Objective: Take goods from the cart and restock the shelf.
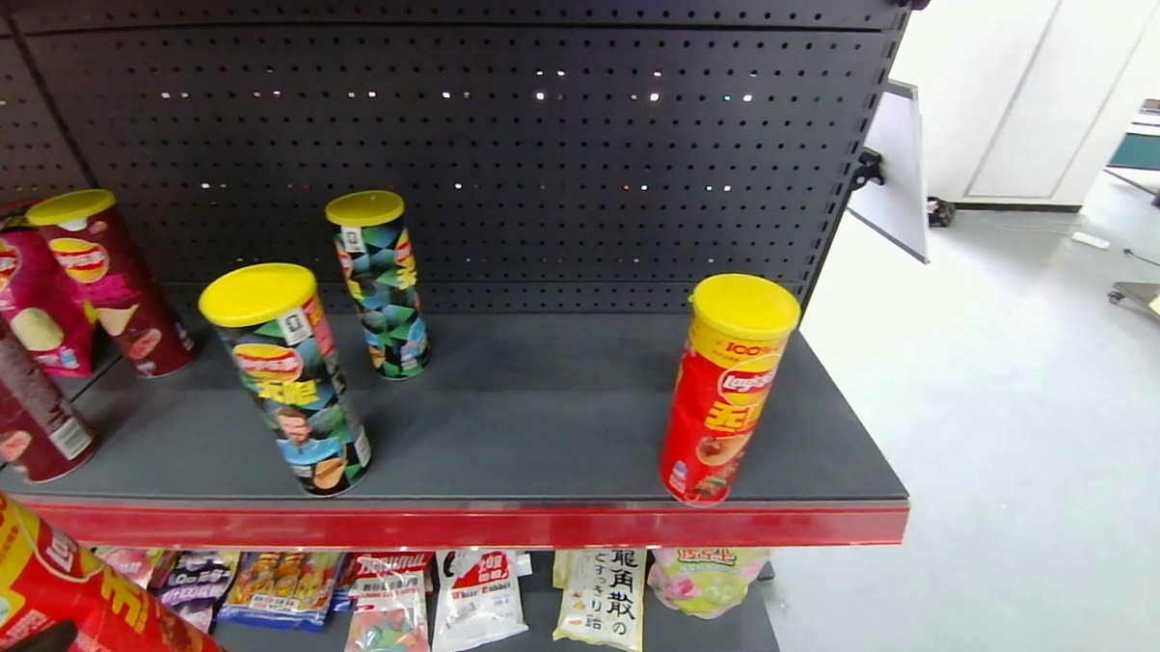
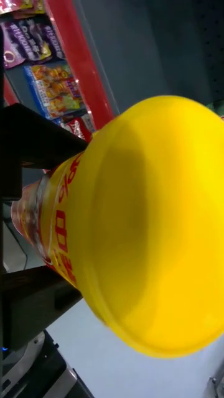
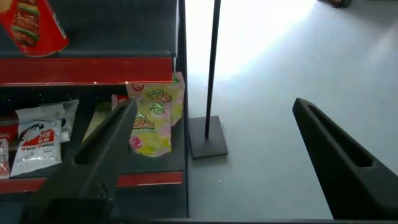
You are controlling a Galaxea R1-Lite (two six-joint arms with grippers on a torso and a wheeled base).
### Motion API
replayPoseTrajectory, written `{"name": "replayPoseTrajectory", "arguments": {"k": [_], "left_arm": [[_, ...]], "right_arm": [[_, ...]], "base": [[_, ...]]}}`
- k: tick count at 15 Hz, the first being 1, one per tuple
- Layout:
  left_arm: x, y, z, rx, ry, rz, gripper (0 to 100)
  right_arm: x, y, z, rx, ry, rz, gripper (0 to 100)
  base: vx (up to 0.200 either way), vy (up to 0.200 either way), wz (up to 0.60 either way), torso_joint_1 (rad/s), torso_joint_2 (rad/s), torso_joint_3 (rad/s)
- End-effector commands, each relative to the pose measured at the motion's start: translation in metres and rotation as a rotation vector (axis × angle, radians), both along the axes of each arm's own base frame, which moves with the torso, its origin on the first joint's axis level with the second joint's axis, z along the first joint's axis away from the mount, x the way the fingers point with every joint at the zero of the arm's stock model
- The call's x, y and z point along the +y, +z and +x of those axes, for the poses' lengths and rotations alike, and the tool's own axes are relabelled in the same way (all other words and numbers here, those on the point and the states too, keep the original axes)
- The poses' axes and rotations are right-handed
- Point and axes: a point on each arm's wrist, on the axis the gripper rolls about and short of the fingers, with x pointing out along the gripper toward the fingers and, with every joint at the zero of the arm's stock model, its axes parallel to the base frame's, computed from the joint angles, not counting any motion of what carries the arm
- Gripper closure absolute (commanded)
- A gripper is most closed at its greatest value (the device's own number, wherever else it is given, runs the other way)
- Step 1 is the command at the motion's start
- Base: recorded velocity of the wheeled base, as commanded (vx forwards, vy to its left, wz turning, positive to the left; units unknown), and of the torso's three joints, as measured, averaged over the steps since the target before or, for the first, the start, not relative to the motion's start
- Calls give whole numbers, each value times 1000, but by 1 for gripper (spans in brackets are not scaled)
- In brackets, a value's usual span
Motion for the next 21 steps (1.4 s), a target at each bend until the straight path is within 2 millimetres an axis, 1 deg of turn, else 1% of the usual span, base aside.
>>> {"name": "replayPoseTrajectory", "arguments": {"k": [1, 6, 9, 10, 12, 13, 14, 15, 16, 18, 19, 21], "left_arm": [[0, 1, 10, 24, 2, 1, 100], [-1, 3, 20, 34, 0, 2, 100], [-1, 5, 32, 41, -4, 3, 100], [-2, 6, 39, 44, -4, 3, 100], [-3, 6, 48, 52, -13, 2, 100], [-3, 7, 52, 49, -18, 2, 100], [-3, 7, 56, 47, -21, 2, 100], [-4, 7, 60, 50, -31, 3, 100], [-6, 7, 62, 47, -47, 2, 100], [-8, 7, 64, 47, -69, 3, 100], [-8, 8, 66, 47, -70, 2, 100], [-9, 10, 69, 47, -70, 3, 100]], "right_arm": [[0, 0, 1, 6, 1, -1, 0], [0, 0, 0, 3, -1, 9, 0], [0, 0, 0, -3, -11, 8, 0], [0, 0, 1, -6, -13, 17, 0], [-1, 0, 1, -2, -23, -16, 0], [-2, 0, 1, -1, -99, -29, 0], [-5, -1, 0, 1, -214, -32, 0], [-5, -1, 0, 0, -242, -20, 0], [-4, -2, 0, -2, -187, 5, 0], [0, -3, 1, -3, -1, 7, 0], [0, -7, 1, 40, -6, 18, 0], [0, -7, 1, 42, -22, 39, 0]], "base": [[0, 0, -600, 7, 2, 7], [0, 0, 0, 0, 0, 0], [0, 0, 0, 0, 0, 0], [0, 0, 0, 0, 0, 0], [0, 0, 0, 0, 0, 0], [0, 0, 0, 0, 0, 0], [0, 0, 0, 0, 0, 0], [0, 0, 0, 0, 0, 0], [0, 0, 0, 0, 0, 0], [0, 0, 0, 0, 0, 0], [0, 0, 0, 0, 0, 0], [0, 0, 0, 0, 0, 0]]}}
